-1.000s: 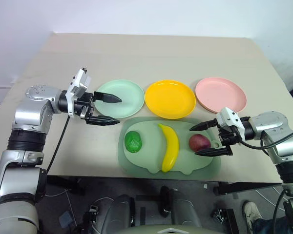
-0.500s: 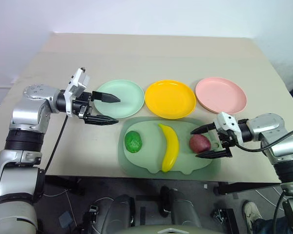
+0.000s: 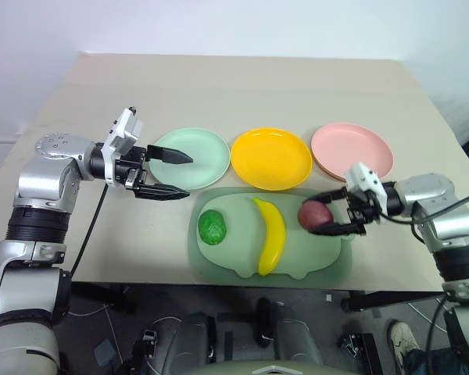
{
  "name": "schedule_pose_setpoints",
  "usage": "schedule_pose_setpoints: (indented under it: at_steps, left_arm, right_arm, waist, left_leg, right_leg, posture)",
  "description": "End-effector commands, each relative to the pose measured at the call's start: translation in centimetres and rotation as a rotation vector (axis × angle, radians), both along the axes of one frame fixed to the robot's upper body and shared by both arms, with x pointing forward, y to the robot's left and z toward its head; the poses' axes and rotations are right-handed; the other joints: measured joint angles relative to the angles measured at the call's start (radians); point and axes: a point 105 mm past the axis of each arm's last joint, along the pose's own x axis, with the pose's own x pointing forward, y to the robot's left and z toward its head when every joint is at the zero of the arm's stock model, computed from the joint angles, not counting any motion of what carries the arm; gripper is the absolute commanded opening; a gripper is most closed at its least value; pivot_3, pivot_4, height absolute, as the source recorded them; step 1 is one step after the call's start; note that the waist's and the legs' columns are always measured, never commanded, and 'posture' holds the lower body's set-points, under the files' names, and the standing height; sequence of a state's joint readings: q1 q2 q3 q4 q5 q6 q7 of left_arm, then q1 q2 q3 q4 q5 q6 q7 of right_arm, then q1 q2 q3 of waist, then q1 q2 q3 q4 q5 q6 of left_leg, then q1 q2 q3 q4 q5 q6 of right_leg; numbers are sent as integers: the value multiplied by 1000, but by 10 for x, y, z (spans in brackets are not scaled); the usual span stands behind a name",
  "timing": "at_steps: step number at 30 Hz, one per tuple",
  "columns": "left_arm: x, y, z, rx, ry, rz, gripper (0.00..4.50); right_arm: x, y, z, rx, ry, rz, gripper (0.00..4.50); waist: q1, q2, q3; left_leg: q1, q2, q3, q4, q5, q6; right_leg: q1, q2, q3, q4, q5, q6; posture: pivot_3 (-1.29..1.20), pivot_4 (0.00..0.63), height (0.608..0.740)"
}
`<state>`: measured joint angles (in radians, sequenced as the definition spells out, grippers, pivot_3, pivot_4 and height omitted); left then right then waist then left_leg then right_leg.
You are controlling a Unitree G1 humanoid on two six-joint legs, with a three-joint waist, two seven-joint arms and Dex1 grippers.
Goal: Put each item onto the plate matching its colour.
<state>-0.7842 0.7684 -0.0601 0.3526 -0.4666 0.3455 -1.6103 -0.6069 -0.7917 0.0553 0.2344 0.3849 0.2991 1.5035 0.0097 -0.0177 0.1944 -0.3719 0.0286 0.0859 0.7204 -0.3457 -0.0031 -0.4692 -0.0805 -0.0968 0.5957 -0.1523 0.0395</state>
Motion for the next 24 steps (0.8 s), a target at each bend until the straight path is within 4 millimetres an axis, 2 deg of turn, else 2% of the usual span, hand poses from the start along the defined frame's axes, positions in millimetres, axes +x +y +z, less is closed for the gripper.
schedule_pose_setpoints:
  at_steps: [1,3,7,9,13,18,24]
  left_arm:
    - [-1,2,13,-5,-47,0,4500]
    - [0,2,12,-7,-45,0,4500]
    - [0,2,11,-9,-40,3,4500]
    - [-1,2,12,-10,-40,4,4500]
    - [-1,3,12,-8,-39,6,4500]
    - [-1,4,12,-8,-40,11,4500]
    - [-1,5,12,-8,-39,14,4500]
  right_arm:
    - [19,-8,34,90,-91,-112,3136]
    - [38,-15,35,90,-111,-222,3136]
    - [90,-43,30,0,-276,-564,3136]
    - [101,-55,28,3,-253,-655,3136]
    - [113,-69,30,-80,-361,-745,3136]
    - [119,-77,29,-105,-384,-794,3136]
    - [119,-81,27,-32,-286,-812,3136]
  waist:
    - [1,0,0]
    - [4,0,0]
    - [1,-1,-1]
    - [2,0,0]
    - [-4,0,0]
    - [-13,0,0]
    - [-25,0,0]
  left_leg:
    - [0,0,0,0,0,0]
    - [0,0,0,0,0,0]
    - [0,-1,1,0,0,0]
    - [-1,-1,0,0,0,0]
    - [-2,-1,1,-1,0,0]
    - [-2,-1,1,-2,0,0]
    - [-1,0,1,-2,0,0]
  right_leg:
    - [0,0,0,0,0,0]
    - [0,0,0,0,0,0]
    - [0,-1,0,0,0,0]
    - [-1,-1,0,0,0,0]
    - [-2,-1,1,-1,0,0]
    - [-2,-1,1,0,0,0]
    - [-2,0,1,0,0,0]
  posture:
    - [0,150,740]
    - [0,150,740]
    - [0,150,740]
    - [0,150,740]
    - [0,150,740]
    - [0,150,740]
    - [0,150,740]
